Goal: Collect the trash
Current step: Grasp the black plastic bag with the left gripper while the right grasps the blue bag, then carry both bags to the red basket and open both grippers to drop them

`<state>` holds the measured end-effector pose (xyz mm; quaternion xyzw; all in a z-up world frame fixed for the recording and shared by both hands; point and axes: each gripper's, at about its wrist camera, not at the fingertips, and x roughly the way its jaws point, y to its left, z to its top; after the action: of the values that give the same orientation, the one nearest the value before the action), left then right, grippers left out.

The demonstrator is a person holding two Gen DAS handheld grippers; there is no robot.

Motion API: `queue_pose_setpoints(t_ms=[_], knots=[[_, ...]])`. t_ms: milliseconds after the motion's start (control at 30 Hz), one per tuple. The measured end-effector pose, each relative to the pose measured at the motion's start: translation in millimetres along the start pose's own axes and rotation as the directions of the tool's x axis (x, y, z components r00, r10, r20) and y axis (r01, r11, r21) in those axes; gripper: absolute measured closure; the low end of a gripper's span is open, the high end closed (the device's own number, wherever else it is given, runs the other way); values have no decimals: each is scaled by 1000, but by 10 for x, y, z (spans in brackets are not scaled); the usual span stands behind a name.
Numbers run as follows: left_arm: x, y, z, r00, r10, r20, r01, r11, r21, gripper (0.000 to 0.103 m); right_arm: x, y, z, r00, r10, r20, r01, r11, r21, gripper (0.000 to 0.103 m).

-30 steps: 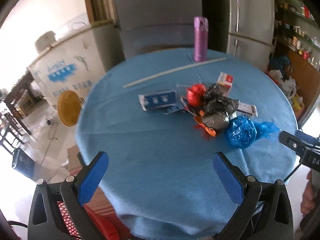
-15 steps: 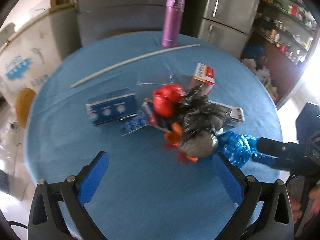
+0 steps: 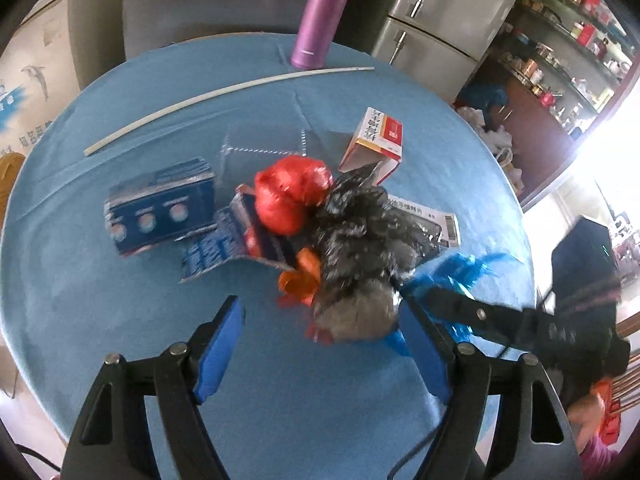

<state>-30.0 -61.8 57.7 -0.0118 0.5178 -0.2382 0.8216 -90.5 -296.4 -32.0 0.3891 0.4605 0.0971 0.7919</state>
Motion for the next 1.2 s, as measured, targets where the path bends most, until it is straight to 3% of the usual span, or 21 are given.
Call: queue_pose_setpoints(t_ms=[100,167,267,333,433,733,933,1067,1133,1200], knots=[[91,-107,77,1000,-13,-3,13,1000,26,23,-158,-71,-5,998,-38,49,39,999,-18,46],[157,-210,113,1000,-24,-12,25,999,48,30,-252,-134,-16,997,-49,68,50,999,-13,46],[238,-338,124,999,-36,-29,39,996,78,46,-372,-219,-42,995,-53,87,54,999,-4,46],[312,-369,117,999,-20,-46,23,996,86,64,-417,-254,-71,994,-55,94,55,998,-1,46],[326,-322,74,999,-27,-42,30,998,54,70,-429,-230,-104,994,-55,95,56,998,-9,46],[-525,-115,-232,991,-20,130,17,1000,24,77,-530,181,-327,992,-22,126,45,983,-179,46],[-1370,277,-746,974,95,206,-81,994,-80,77,-365,746,-583,998,45,49,-25,937,-348,46],[-1882,711,-1329,948,252,194,-206,951,-231,77,-117,1195,-902,995,84,-58,-102,874,-476,46],[-2025,928,-1627,934,319,162,-260,916,-304,77,60,1426,-1095,985,101,-142,-161,833,-529,46],[-2159,1225,-2005,918,385,94,-321,862,-393,77,274,1672,-1342,967,100,-234,-221,786,-577,46]])
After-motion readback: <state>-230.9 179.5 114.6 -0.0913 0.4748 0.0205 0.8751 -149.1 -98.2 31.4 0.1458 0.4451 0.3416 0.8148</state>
